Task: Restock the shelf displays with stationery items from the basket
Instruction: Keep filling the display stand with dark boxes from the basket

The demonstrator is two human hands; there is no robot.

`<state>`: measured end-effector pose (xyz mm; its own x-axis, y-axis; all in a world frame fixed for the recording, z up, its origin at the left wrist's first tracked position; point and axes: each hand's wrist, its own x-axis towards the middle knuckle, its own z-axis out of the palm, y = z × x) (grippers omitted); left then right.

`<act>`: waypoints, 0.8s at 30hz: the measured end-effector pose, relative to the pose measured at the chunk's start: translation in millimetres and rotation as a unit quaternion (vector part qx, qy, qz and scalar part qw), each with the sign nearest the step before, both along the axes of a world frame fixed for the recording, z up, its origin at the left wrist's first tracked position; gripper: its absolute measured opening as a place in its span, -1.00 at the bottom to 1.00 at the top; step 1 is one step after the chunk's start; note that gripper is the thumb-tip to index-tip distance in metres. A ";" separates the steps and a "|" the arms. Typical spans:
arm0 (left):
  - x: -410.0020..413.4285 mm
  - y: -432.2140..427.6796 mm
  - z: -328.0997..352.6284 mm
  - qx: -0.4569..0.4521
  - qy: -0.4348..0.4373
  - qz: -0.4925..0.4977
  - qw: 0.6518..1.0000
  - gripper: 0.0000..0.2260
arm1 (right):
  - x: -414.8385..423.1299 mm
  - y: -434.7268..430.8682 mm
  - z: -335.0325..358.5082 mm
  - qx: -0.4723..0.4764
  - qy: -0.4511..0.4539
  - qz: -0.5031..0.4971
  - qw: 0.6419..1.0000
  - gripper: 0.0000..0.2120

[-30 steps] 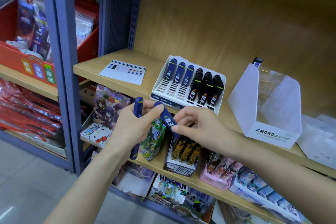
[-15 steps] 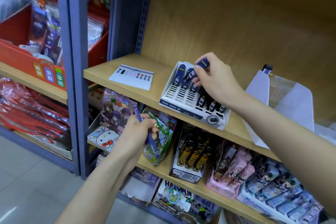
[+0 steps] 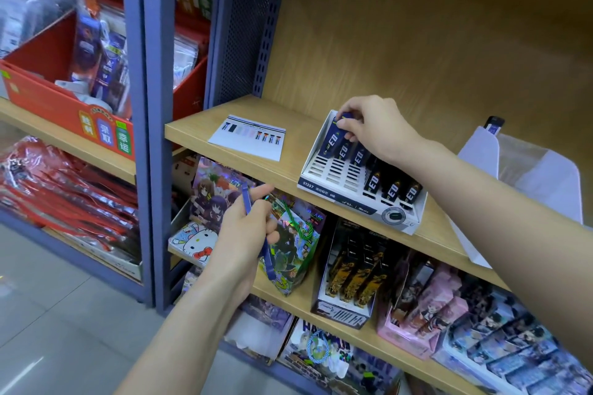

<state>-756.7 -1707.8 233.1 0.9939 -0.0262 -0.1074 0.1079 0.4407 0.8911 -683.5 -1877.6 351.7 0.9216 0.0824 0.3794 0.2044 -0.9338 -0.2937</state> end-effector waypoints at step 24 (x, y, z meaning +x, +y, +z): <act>-0.3 2.2 1.9 -0.077 -0.037 0.002 0.996 -0.82 | -47.5 24.8 -36.2 0.018 -0.118 0.050 0.992 -0.92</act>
<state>-757.0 -1705.6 235.1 0.9991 -0.0328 -0.0285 0.0422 0.5728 0.8186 -731.0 -1852.8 315.6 0.7947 0.1511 0.5879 0.3623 -0.8951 -0.2597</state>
